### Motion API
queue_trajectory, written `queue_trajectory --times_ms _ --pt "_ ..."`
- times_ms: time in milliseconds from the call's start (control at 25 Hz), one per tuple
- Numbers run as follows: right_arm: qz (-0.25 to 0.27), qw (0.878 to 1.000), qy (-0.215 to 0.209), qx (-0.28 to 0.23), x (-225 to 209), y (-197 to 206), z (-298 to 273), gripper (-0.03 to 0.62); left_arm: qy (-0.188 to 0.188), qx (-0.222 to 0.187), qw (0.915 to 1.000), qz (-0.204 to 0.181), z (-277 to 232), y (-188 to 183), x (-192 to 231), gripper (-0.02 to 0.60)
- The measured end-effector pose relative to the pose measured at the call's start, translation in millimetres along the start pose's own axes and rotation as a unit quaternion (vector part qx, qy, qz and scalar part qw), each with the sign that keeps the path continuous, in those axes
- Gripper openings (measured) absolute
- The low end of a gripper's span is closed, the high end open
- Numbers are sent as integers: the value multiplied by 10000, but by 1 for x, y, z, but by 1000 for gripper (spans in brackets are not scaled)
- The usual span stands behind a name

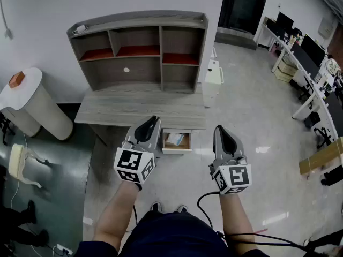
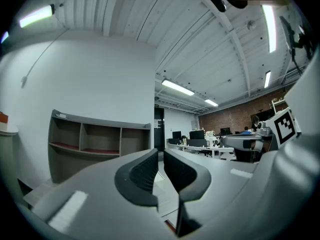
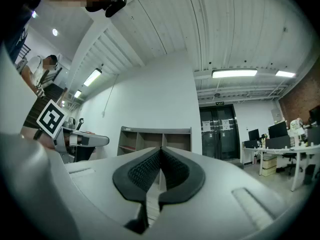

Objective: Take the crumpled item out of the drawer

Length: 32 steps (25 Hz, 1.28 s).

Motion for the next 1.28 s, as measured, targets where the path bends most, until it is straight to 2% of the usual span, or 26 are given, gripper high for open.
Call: queue_trajectory --times_ms 360,720,1040,1280 --pt "-156 9998 -115 6 -26 6 7 6 -161 109 9998 -54 -6 7 -25 35" --pt "-225 9995 -177 113 -39 22 -4 6 -342 274 9990 -39 -12 19 -25 35" --pt "-199 9994 -91 260 -38 35 -43 6 -303 280 9991 36 -41 30 11 36" --pt "-54 9990 113 418 -27 44 -93 6 -105 319 9992 214 -76 43 66 35"
Point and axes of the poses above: the fingertips, and each gripper's own axes: z backward along the fingers, x to its left, y out of its underside, the point moved 10 cm from there along z, backward along the fingers, and after that the axes turned 6 degrees about y, right-handed, at the moved point
